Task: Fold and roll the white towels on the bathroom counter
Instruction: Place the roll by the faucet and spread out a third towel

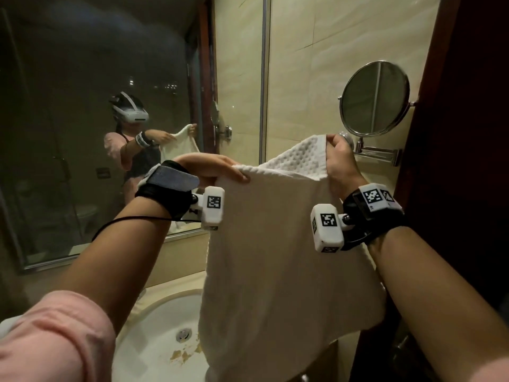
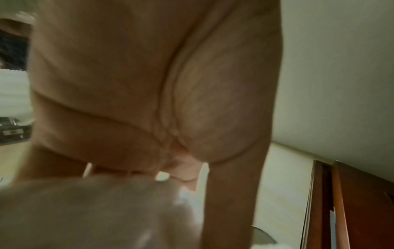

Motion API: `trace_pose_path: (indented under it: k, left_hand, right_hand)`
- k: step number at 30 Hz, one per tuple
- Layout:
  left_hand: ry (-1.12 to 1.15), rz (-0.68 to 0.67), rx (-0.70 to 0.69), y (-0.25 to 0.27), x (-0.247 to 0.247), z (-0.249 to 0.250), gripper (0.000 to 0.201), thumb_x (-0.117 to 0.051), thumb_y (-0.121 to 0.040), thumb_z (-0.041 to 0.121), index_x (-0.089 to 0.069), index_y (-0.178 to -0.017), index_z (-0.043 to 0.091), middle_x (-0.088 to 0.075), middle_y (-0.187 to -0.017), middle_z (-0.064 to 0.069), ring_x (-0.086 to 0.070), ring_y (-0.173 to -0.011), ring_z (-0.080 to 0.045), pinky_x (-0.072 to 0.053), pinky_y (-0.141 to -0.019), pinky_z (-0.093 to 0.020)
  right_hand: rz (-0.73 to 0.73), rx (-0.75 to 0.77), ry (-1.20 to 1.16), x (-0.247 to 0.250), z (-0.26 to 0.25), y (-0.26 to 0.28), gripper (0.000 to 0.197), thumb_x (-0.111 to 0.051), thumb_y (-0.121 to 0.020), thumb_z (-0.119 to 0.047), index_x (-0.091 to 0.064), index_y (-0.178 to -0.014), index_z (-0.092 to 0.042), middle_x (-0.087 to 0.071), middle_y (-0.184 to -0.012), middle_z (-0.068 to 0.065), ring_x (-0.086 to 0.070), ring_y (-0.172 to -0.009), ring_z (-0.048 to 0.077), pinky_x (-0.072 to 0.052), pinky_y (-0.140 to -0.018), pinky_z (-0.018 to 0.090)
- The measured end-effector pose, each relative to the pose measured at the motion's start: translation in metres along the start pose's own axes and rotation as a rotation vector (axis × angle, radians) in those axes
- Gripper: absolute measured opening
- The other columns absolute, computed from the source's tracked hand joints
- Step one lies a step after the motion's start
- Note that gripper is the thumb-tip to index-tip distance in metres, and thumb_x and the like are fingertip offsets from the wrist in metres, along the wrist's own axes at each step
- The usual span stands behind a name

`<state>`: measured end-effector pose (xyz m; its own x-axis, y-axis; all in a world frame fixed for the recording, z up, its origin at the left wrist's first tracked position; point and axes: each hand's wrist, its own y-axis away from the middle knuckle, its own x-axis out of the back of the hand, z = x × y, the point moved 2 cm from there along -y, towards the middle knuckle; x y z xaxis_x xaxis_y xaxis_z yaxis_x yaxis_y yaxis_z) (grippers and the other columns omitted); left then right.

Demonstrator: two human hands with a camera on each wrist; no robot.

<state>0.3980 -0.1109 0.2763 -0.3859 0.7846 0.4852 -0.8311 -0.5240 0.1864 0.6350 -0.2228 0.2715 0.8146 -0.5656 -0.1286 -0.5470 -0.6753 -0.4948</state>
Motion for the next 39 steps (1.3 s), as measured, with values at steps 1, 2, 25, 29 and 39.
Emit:
trace_pose_path:
  k: [1,2,25,29,39]
  left_hand:
    - [0.010,-0.023,-0.015,-0.002,-0.003,-0.002,0.066,-0.078,-0.070,0.026,-0.057,-0.127,0.003,-0.063,-0.122,-0.018,-0.064,-0.105,-0.029,-0.054,-0.090,-0.038]
    - [0.016,-0.038,-0.041,-0.004,-0.007,-0.002,0.060,-0.076,-0.074,0.024,-0.057,-0.127,0.003,-0.063,-0.123,-0.017,-0.063,-0.107,-0.028,-0.055,-0.089,-0.035]
    - [0.170,0.305,-0.694,-0.040,-0.076,0.065,0.021,-0.041,-0.101,0.013,-0.051,-0.119,0.009,-0.061,-0.102,-0.005,-0.060,-0.091,-0.013,-0.053,-0.088,-0.031]
    - [0.307,0.449,-0.719,-0.043,-0.070,0.067,0.016,-0.040,-0.101,0.011,-0.051,-0.112,0.006,-0.059,-0.093,-0.005,-0.057,-0.082,-0.011,-0.054,-0.076,-0.023]
    - [0.443,0.575,-0.607,-0.031,-0.038,0.058,0.015,-0.044,-0.101,0.018,-0.053,-0.108,0.008,-0.058,-0.079,-0.003,-0.057,-0.066,-0.009,-0.052,-0.054,-0.019]
  right_hand:
    - [-0.020,0.017,-0.003,-0.005,-0.005,0.003,0.016,-0.042,-0.100,-0.012,-0.051,-0.088,-0.018,-0.061,-0.084,0.006,-0.063,-0.075,0.019,-0.056,-0.075,0.040]
    - [-0.039,0.035,-0.009,-0.009,-0.011,0.006,0.017,-0.041,-0.101,-0.012,-0.051,-0.089,-0.018,-0.061,-0.083,0.005,-0.063,-0.072,0.017,-0.057,-0.069,0.035]
    - [-0.078,0.168,0.084,-0.002,-0.030,0.018,0.014,-0.051,-0.098,-0.015,-0.049,-0.085,-0.017,-0.060,-0.070,0.002,-0.057,-0.051,0.003,-0.048,-0.049,0.017]
    - [-0.232,-0.088,0.144,-0.001,-0.014,0.029,0.027,-0.050,-0.097,-0.036,-0.060,-0.086,-0.014,-0.068,-0.074,-0.001,-0.065,-0.061,0.005,-0.052,-0.056,0.020]
    - [-0.805,-0.624,0.559,0.012,0.104,0.070,0.029,-0.063,-0.090,-0.015,-0.057,-0.118,-0.014,-0.068,-0.106,-0.002,-0.063,-0.092,0.010,-0.049,-0.091,0.030]
